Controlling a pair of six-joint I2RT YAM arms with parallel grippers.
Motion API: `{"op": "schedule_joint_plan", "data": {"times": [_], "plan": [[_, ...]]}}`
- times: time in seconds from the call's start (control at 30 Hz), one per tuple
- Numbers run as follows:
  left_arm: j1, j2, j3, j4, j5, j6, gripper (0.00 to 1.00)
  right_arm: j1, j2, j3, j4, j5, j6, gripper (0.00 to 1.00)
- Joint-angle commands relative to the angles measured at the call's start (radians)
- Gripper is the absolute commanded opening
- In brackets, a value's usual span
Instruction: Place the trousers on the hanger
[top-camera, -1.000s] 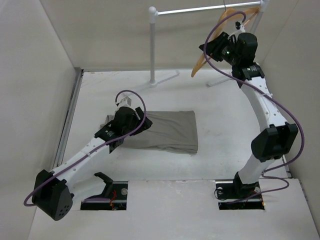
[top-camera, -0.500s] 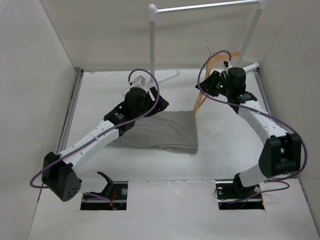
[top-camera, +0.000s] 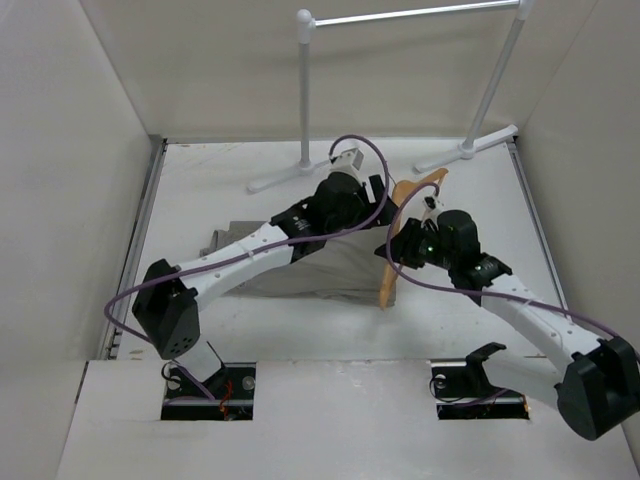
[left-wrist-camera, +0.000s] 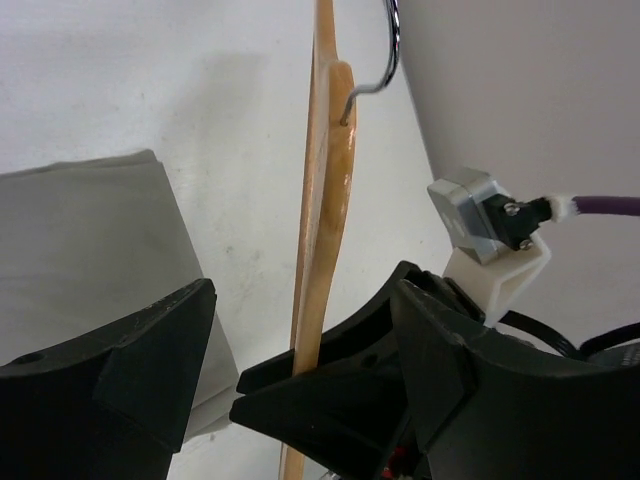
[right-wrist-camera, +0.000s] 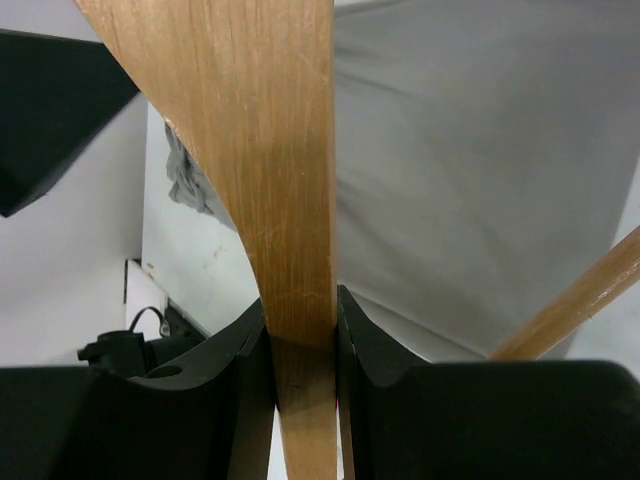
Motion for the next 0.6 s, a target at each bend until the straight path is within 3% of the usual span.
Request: {"op": "schedule_joint_plan", "data": {"times": [0.0, 0.2, 0.3, 0.4, 0.57], "plan": [[-0.040, 0.015, 0.049, 0.036, -0.047, 0.045, 0.69, 0.032, -0.070, -0.008, 0.065, 0.040, 0.020, 0.11], [-0.091, 0.117, 0.115, 0.024, -0.085, 0.088, 0.55, 0.101, -0.116, -0.032, 0.022, 0.050, 0.047, 0.11], [-0.108, 0.153, 0.143, 0.017, -0.105, 0.102, 0.38, 0.119, -0.165, -0.054, -0.021, 0.070, 0.058, 0.11], [-0.120, 0.163, 0.135, -0.001, -0.159, 0.093, 0.15, 0.119, -0.232, -0.080, -0.073, 0.073, 0.070, 0.14], [-0.160, 0.116, 0.014, 0.097, -0.282, -0.008, 0.08, 0.096, -0.378, -0.118, -0.194, 0.109, 0.105, 0.50]]}}
